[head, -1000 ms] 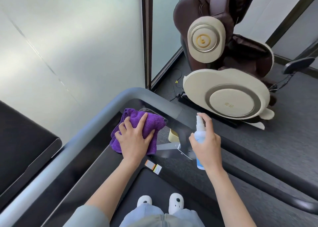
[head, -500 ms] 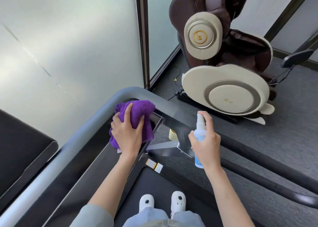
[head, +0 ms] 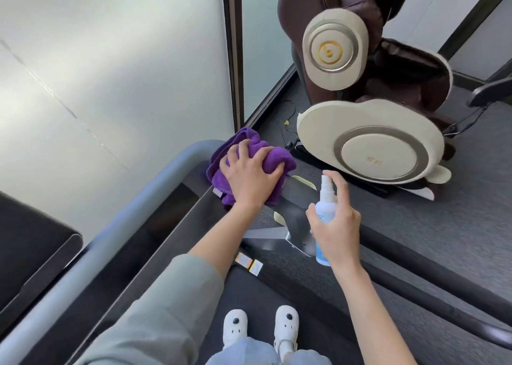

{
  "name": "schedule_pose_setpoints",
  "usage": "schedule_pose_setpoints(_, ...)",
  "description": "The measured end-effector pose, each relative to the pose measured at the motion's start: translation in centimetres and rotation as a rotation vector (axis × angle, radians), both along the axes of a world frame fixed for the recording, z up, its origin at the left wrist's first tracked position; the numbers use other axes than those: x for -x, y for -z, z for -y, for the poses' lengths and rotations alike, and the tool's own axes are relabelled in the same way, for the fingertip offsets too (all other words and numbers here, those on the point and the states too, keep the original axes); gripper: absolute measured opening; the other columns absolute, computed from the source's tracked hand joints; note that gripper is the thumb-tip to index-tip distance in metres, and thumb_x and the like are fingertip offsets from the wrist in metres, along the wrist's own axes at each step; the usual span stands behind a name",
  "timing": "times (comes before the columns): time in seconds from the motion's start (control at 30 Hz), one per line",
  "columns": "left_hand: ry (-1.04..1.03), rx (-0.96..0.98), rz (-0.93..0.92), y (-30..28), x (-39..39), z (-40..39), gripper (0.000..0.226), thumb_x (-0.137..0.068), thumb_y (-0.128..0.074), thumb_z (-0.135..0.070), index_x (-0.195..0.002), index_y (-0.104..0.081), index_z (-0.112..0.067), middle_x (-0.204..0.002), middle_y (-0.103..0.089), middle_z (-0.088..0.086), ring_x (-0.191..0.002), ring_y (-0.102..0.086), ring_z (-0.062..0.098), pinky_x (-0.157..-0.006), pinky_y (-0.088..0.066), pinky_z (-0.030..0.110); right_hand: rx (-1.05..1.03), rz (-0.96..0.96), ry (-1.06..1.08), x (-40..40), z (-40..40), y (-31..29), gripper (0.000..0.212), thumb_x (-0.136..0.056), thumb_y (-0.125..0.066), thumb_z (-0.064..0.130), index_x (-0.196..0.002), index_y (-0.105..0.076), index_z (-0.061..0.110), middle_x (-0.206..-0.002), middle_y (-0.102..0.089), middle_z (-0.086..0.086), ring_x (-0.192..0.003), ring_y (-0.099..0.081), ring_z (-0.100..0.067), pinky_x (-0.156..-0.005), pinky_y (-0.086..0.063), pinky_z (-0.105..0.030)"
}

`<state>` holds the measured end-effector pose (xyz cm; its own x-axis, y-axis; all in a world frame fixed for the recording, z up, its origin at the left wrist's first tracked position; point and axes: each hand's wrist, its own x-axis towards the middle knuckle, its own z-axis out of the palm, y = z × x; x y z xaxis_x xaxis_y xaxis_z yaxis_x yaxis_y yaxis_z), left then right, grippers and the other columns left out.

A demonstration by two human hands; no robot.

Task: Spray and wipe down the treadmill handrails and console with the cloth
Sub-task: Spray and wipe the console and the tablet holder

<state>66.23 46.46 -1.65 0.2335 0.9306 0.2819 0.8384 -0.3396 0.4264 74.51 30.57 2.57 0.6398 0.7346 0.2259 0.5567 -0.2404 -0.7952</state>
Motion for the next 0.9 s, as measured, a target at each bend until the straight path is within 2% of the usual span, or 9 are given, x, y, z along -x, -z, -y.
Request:
schedule_pose_setpoints(0.13, 0.081, -0.075, 0.069, 1.3, -1.0, 4.0, 0.045, -0.074, -0.057, -0.066, -0.108, -0.070, -0.039, -0.128, -0.057, 0.002, -0.119, -0.049, 0.029, -0.101, -0.031, 0.051, 0.007, -0.044, -0.029, -0.1, -0.9, 0.3, 0.063, -0.081, -0.063, 0.001, -0.134, -0.045, 0.031, -0.110, -0.067, -0.002, -0.066, -0.063, -0.037, -0.069, -0.055, -0.045)
schedule_pose_setpoints(0.2, 0.093, -0.105, 0.089, 1.6, -0.1, 3.2, 0.051, -0.075, -0.057, -0.069, -0.112, -0.068, -0.037, -0.130, -0.054, 0.004, -0.123, -0.048, 0.029, -0.108, -0.022, 0.059, 0.010, -0.044, -0.053, -0.2, -1.1, 0.3, 0.062, -0.082, -0.062, 0.003, -0.134, -0.044, 0.032, -0.106, -0.068, -0.004, -0.065, -0.063, -0.038, -0.069, -0.056, -0.046)
schedule_pose_setpoints(0.27, 0.018, -0.079, 0.133, 1.7, 1.3, 1.5, 0.055, -0.076, -0.057, -0.070, -0.119, -0.064, -0.038, -0.134, -0.049, 0.005, -0.130, -0.042, 0.028, -0.110, -0.009, 0.066, 0.006, -0.048, -0.052, -0.5, -1.3, 0.3, 0.062, -0.082, -0.061, 0.005, -0.133, -0.043, 0.034, -0.102, -0.069, -0.006, -0.064, -0.063, -0.038, -0.069, -0.056, -0.046)
schedule_pose_setpoints(0.37, -0.151, 0.014, 0.188, 1.7, 2.9, -0.7, 0.058, -0.081, -0.058, -0.067, -0.130, -0.057, -0.037, -0.145, -0.039, 0.011, -0.140, -0.030, 0.029, -0.115, 0.000, 0.061, -0.004, -0.062, -0.033, -0.8, -1.1, 0.2, 0.062, -0.082, -0.060, 0.006, -0.133, -0.043, 0.038, -0.096, -0.069, -0.008, -0.061, -0.062, -0.037, -0.068, -0.056, -0.047)
schedule_pose_setpoints(0.43, -0.188, 0.039, 0.180, 1.7, 2.5, -0.6, 0.058, -0.085, -0.057, -0.064, -0.135, -0.054, -0.034, -0.150, -0.034, 0.015, -0.144, -0.024, 0.030, -0.117, 0.002, 0.056, -0.003, -0.068, -0.021, -0.8, -0.8, 0.3, 0.062, -0.083, -0.061, 0.004, -0.132, -0.043, 0.037, -0.096, -0.068, -0.006, -0.059, -0.061, -0.035, -0.067, -0.056, -0.047)
schedule_pose_setpoints(0.53, -0.194, 0.061, 0.249, 1.7, 1.3, 0.9, 0.057, -0.087, -0.055, -0.060, -0.136, -0.054, -0.031, -0.153, -0.032, 0.017, -0.145, -0.022, 0.033, -0.120, -0.010, 0.052, -0.011, -0.073, -0.018, -0.5, -0.1, 0.4, 0.063, -0.082, -0.062, 0.000, -0.132, -0.044, 0.035, -0.101, -0.066, 0.001, -0.060, -0.061, -0.033, -0.066, -0.056, -0.046)
schedule_pose_setpoints(0.63, -0.115, 0.041, 0.316, 1.8, 0.5, 3.5, 0.055, -0.083, -0.059, -0.058, -0.131, -0.058, -0.031, -0.151, -0.036, 0.014, -0.143, -0.027, 0.034, -0.113, -0.028, 0.052, -0.017, -0.057, -0.004, -0.5, 0.5, 0.5, 0.065, -0.082, -0.064, -0.002, -0.131, -0.044, 0.035, -0.113, -0.066, 0.007, -0.059, -0.062, -0.025, -0.066, -0.056, -0.039)
schedule_pose_setpoints(0.77, 0.019, 0.025, 0.289, 2.3, 0.1, 6.2, 0.059, -0.079, -0.058, -0.063, -0.128, -0.060, -0.030, -0.148, -0.037, 0.014, -0.142, -0.028, 0.034, -0.110, -0.028, 0.047, -0.007, -0.038, 0.013, -0.8, 0.9, 0.7, 0.065, -0.081, -0.065, -0.001, -0.130, -0.043, 0.035, -0.112, -0.064, 0.013, -0.061, -0.059, -0.026, -0.066, -0.054, -0.038)
schedule_pose_setpoints(0.9, -0.149, 0.105, 0.363, 1.7, -1.2, 3.7, 0.058, -0.078, -0.062, -0.063, -0.127, -0.059, -0.031, -0.150, -0.033, 0.014, -0.142, -0.025, 0.032, -0.105, -0.037, 0.055, -0.002, -0.037, 0.022, -1.6, 0.7, 0.6, 0.064, -0.082, -0.064, 0.000, -0.133, -0.044, 0.033, -0.116, -0.067, 0.001, -0.069, -0.062, -0.032, -0.070, -0.054, -0.042)
